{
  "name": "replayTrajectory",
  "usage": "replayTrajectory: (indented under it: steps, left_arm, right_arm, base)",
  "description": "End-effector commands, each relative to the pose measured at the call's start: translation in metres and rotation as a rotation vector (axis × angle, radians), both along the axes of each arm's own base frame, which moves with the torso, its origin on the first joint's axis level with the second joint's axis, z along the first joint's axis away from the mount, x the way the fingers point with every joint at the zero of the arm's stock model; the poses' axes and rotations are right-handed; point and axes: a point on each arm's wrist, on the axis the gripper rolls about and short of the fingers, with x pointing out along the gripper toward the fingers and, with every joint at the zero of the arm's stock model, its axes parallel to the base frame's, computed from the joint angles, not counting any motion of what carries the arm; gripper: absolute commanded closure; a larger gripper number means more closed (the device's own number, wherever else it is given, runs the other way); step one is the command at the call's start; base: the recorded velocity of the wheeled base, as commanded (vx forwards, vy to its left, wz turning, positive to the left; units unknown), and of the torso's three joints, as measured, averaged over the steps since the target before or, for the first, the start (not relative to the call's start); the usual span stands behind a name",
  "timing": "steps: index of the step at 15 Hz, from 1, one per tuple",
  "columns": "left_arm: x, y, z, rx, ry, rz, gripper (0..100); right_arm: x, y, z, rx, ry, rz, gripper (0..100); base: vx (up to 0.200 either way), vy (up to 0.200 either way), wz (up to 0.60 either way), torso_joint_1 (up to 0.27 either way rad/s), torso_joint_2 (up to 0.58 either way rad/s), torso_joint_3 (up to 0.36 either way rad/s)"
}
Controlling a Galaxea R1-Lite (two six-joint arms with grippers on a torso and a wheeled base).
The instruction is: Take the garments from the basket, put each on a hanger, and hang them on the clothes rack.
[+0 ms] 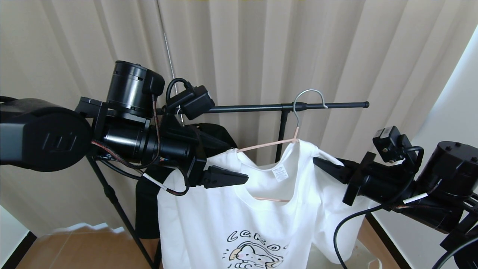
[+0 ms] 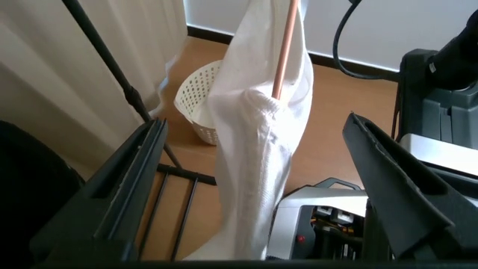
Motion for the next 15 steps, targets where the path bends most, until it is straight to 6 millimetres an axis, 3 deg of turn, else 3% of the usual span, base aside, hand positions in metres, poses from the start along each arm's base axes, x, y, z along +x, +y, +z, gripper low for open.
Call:
replayTrajectory:
  steps: [1,14,15]
  left_arm:
    - [-0.0014,-0.0017,-0.0006,0.002,0.003,-0.005,0]
    - [-0.0068,-0.0058,-0.0047,0.011,0.017,-0.022,0]
    - [-0.0071,-0.0056,-0.0063,0.014,0.021,-0.021,100]
  right_arm:
    - [-0.0003,0.0005,0.0004,0.000,-0.002,0.003,100]
    - [0.0002,0.0007,0.0012,0.002,-0.006,0.003,100]
    - [0.0001,0.0002,0.0016,0.002,-0.008,0.001,100]
  base:
    - [0.000,0.000,0.00,0.000,0.00,0.000]
    - [0.000,0.000,0.00,0.000,0.00,0.000]
    - [0.000,0.000,0.00,0.000,0.00,0.000]
